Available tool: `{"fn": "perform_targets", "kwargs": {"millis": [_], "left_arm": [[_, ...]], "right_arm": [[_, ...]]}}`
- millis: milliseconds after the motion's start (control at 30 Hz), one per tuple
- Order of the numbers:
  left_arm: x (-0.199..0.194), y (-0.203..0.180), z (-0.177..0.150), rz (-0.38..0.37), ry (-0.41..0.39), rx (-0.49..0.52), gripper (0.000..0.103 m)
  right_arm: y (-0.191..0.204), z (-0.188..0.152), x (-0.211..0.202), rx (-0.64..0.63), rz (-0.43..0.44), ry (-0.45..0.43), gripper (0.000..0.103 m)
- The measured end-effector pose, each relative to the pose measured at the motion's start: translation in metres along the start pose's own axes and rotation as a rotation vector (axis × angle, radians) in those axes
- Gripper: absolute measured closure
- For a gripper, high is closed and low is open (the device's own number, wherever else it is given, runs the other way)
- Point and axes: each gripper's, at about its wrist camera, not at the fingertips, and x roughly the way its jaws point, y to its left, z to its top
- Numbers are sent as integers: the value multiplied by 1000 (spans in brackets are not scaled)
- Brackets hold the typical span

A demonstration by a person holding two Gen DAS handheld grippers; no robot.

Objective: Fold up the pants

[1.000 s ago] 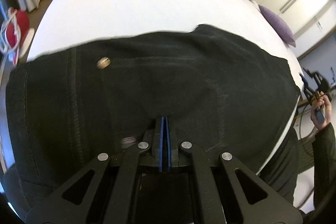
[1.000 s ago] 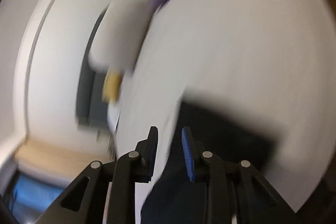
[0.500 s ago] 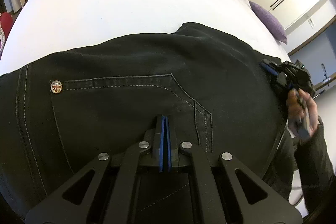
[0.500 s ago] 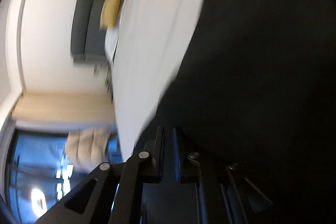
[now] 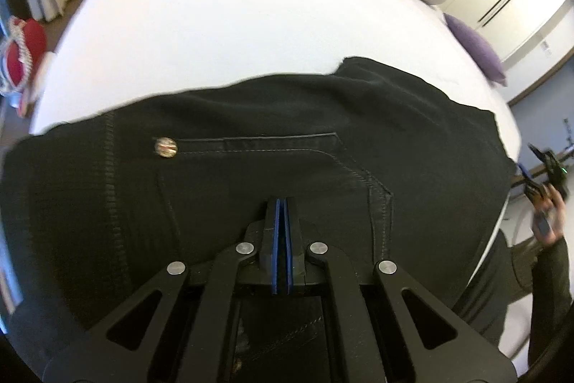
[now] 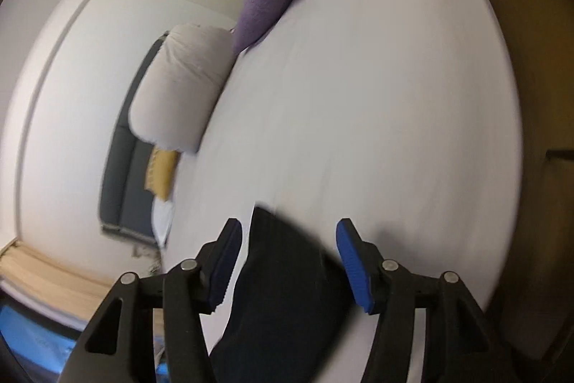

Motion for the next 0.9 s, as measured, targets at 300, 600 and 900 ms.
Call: {"fn": "perform_targets", "kwargs": {"millis": [300, 600, 900], "left_arm": [[8, -77, 11, -112, 11, 119, 101], [45, -59, 1, -189, 97, -1, 102], [54, -57, -1, -162, 96, 18, 102]], "right_arm": [[19, -107, 29, 124, 46, 131, 44], [9, -102, 52, 249, 143, 138, 46], [21, -91, 80, 249, 172, 142, 70]]}}
